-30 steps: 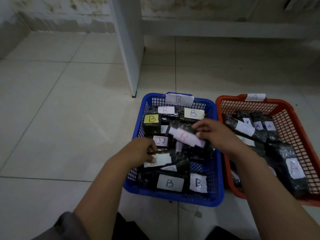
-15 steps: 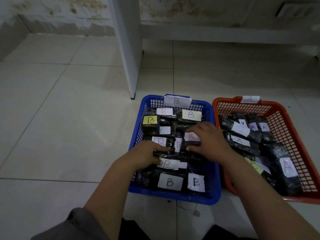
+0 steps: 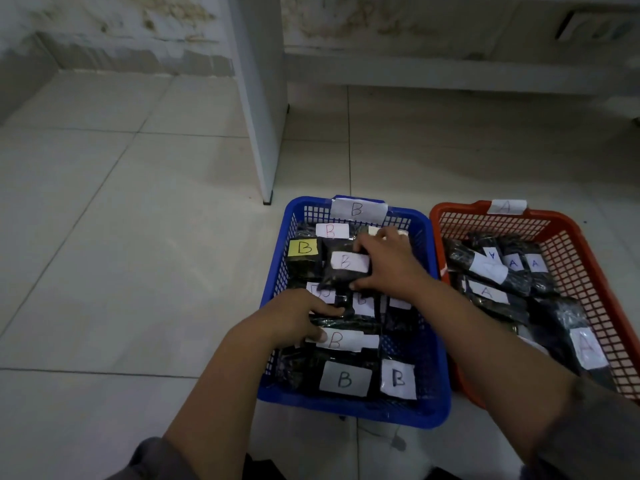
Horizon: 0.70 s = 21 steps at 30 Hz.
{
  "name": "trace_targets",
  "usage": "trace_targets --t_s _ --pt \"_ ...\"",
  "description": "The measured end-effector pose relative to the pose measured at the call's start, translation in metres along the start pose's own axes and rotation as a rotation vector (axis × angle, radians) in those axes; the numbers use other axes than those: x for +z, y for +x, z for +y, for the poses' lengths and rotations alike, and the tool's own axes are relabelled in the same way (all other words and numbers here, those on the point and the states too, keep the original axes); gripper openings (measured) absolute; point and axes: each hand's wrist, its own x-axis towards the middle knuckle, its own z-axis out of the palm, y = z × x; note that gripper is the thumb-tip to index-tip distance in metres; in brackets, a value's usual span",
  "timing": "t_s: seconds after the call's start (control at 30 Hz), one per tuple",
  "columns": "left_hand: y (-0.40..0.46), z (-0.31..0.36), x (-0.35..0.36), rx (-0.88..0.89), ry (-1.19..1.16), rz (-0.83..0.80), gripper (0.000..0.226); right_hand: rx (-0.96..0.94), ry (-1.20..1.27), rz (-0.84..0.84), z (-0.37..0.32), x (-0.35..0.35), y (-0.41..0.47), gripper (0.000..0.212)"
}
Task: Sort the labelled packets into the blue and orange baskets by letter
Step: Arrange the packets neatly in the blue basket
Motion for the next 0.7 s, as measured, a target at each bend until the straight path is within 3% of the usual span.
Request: trace_targets --t_s 0.3,0.57,0.63,0.7 --pt "0.004 0.002 0.0 -0.028 0.024 -0.022 0.051 -0.122 -0.025 0.059 0.015 0.032 0.003 0.064" --pt "0.002 0.003 0.0 -0.036 0.045 -0.017 0.051 -0.078 -0.138 -0.058 0.012 0.034 0.003 0.07" --pt "0.001 0.003 -0.001 -0.031 0.048 -0.008 0.052 -0.018 0.017 0.025 0.01 0.025 -0.005 0.061" --pt "-0.001 0.004 -0.001 -0.024 0.046 0.008 0.053 0.104 0.387 0.167 0.01 0.008 -0.021 0.04"
